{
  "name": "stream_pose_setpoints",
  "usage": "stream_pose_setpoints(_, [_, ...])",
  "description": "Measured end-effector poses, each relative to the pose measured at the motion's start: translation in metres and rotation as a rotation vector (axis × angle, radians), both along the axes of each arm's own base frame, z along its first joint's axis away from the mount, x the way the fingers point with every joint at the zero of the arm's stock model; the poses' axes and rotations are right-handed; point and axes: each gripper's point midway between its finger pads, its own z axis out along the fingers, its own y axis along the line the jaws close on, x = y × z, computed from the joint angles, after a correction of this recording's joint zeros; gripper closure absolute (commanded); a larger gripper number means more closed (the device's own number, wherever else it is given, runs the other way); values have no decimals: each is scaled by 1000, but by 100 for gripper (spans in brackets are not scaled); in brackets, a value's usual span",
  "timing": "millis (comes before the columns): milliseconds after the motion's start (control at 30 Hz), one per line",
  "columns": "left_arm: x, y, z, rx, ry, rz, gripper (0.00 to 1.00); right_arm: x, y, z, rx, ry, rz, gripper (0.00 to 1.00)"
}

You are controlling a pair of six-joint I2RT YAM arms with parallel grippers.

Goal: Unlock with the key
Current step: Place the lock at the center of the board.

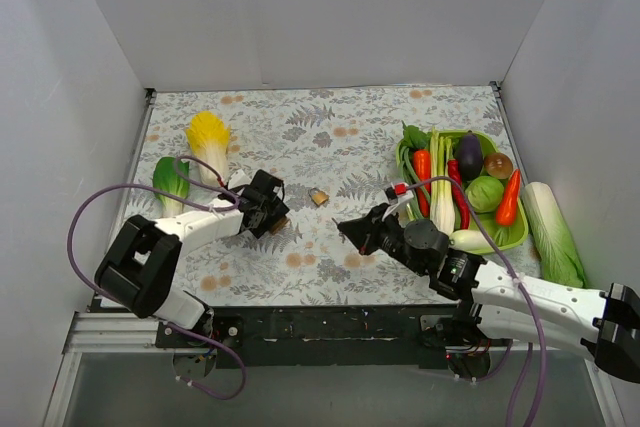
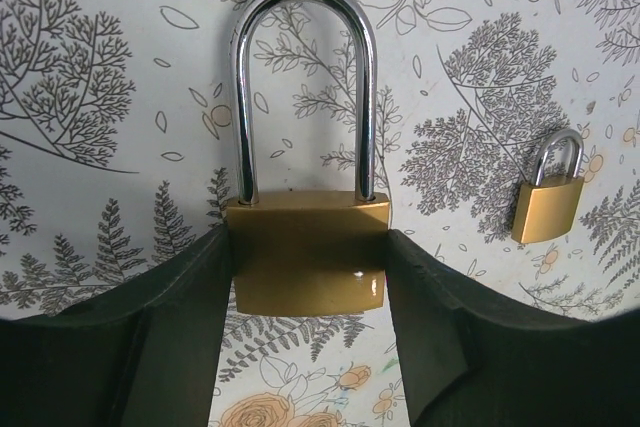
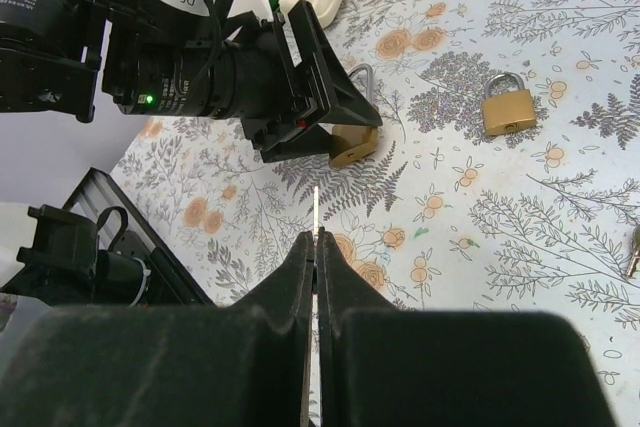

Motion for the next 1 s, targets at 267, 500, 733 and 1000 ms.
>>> stream_pose_setpoints(267, [10, -7, -1, -5, -20, -5, 65, 1, -7, -2, -1, -2, -20, 99])
stream_pose_setpoints(500, [18, -14, 0, 3, -36, -29, 28, 1, -11, -12, -29, 11, -31, 99])
stream_pose_setpoints(733, [22, -23, 6, -5, -65, -57, 2, 0, -12, -15, -40, 17, -32, 99])
stream_pose_setpoints(1000, [2, -16, 31, 35, -77, -125, 2, -5, -10, -15, -73, 23, 4, 99])
